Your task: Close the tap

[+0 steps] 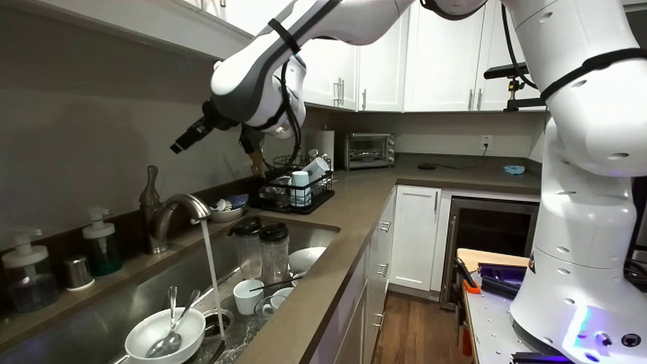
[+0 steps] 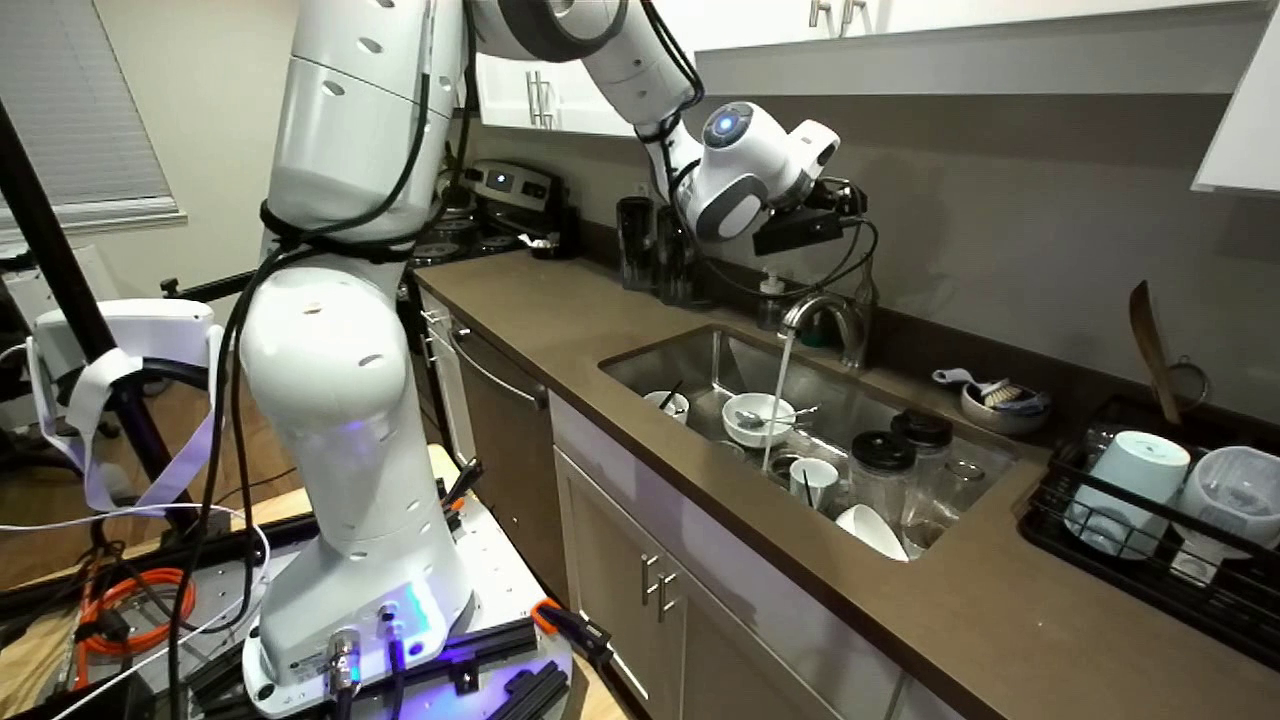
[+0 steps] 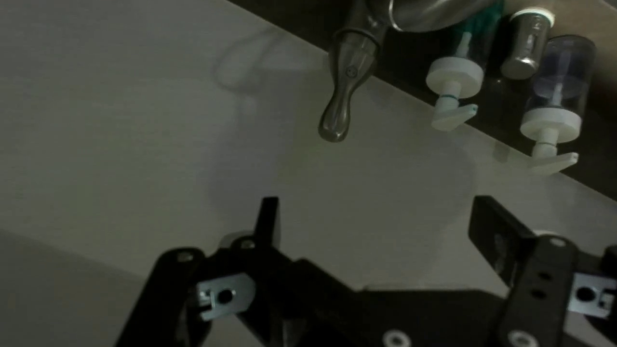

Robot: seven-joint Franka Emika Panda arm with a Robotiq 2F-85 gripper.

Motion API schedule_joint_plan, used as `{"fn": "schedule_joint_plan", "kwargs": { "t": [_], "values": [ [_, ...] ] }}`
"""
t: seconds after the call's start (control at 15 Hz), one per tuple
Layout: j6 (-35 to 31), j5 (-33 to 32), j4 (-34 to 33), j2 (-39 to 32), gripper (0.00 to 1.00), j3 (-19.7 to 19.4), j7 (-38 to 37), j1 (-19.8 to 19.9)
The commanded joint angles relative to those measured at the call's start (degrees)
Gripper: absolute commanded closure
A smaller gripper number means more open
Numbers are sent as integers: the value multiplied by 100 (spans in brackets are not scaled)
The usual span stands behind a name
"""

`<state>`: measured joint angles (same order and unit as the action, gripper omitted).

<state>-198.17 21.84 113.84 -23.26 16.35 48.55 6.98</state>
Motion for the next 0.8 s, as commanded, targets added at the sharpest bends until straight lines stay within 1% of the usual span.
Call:
{"fn": "schedule_joint_plan", "kwargs": {
  "t": [0.0, 0.07, 0.13, 0.2, 0.27, 0.33, 0.4, 0.53, 0.73],
  "values": [
    [1, -649, -818, -534, 13, 391, -313, 554],
    [3, -783, -976, -635, 32, 493, -390, 671],
    [5, -903, -1156, -760, 40, 566, -433, 763],
    [6, -1007, -1294, -864, 45, 652, -476, 858],
    [7, -1084, -1442, -970, 45, 717, -505, 917],
    [7, -1207, -1612, -1082, 42, 834, -532, 1044],
    [7, -1292, -1736, -1188, 47, 905, -548, 1104],
    [8, -1399, -1941, -1378, 70, 1026, -552, 1178],
    [7, -1479, -2179, -1641, 92, 1184, -550, 1260]
  ]
}}
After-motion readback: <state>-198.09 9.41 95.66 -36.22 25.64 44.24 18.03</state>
